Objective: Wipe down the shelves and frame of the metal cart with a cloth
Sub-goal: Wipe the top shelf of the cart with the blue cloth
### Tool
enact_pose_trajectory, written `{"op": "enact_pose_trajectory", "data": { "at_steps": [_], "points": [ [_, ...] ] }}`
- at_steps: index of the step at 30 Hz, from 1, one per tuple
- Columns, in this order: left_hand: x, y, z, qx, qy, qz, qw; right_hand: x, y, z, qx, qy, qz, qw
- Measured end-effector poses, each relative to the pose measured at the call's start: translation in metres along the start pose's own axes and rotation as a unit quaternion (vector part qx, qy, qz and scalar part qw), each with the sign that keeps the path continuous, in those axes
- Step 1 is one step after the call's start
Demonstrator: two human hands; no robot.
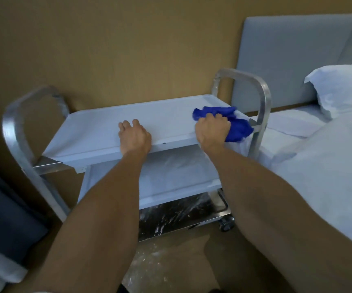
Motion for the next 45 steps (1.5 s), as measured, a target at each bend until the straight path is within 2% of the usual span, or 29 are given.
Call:
{"op": "enact_pose_trajectory", "data": {
  "at_steps": [3,6,8,11,14,17,19,22,25,27,31,33,35,38,42,45],
  "points": [
    [-0.001,-0.005,-0.002,-0.030,0.008,-0.030,0.999,-0.043,-0.005,-0.044,0.014,-0.088,0.027,0.996],
    [-0.015,-0.020,-0.010,-0.011,-0.043,-0.020,0.999,-0.033,-0.013,-0.050,0.017,-0.119,0.043,0.992],
    [-0.027,-0.031,-0.016,0.004,-0.065,0.021,0.998,-0.005,-0.014,-0.033,0.006,-0.082,0.026,0.996],
    [-0.051,-0.037,-0.025,-0.010,-0.074,0.057,0.996,0.050,-0.021,-0.015,0.006,0.024,0.037,0.999],
    [-0.084,-0.039,-0.038,-0.017,-0.117,0.082,0.990,0.064,-0.019,-0.012,0.012,0.051,0.086,0.995],
    [-0.096,-0.036,-0.041,-0.032,-0.122,0.072,0.989,0.031,-0.007,-0.029,0.004,0.043,0.088,0.995],
    [-0.097,-0.032,-0.039,-0.069,-0.140,0.053,0.986,-0.008,-0.004,-0.049,0.002,0.028,0.074,0.997],
    [-0.099,-0.036,-0.039,-0.075,-0.159,0.032,0.984,-0.083,0.001,-0.093,0.003,-0.036,0.059,0.998],
    [-0.102,-0.063,-0.039,-0.003,-0.152,-0.037,0.988,-0.139,0.008,-0.142,0.006,-0.110,0.115,0.987],
    [-0.109,-0.089,-0.043,0.050,-0.150,-0.057,0.986,-0.155,0.014,-0.163,-0.018,-0.171,0.109,0.979],
    [-0.128,-0.157,-0.052,0.186,-0.194,0.021,0.963,-0.133,0.006,-0.153,-0.003,-0.249,0.077,0.965],
    [-0.152,-0.182,-0.057,0.232,-0.257,-0.003,0.938,-0.113,0.002,-0.135,0.010,-0.255,0.090,0.963],
    [-0.185,-0.184,-0.059,0.217,-0.316,-0.052,0.922,-0.103,0.008,-0.125,-0.017,-0.254,0.103,0.962],
    [-0.225,-0.165,-0.062,0.161,-0.337,-0.135,0.918,-0.122,0.015,-0.138,-0.021,-0.252,0.118,0.960],
    [-0.248,-0.168,-0.066,0.186,-0.303,-0.181,0.917,-0.205,0.020,-0.196,0.004,-0.317,0.130,0.940],
    [-0.253,-0.172,-0.066,0.158,-0.280,-0.218,0.921,-0.283,0.025,-0.245,-0.016,-0.377,0.136,0.916]
  ]
}}
Point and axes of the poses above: each hand's wrist, its own z-axis towards the middle knuckle, its own y-axis out of the palm, x = y × z, the point moved 10 cm from there along z, towards the middle knuckle, and after that the axes turned 1 degree about -z, right-handed, at the moved point
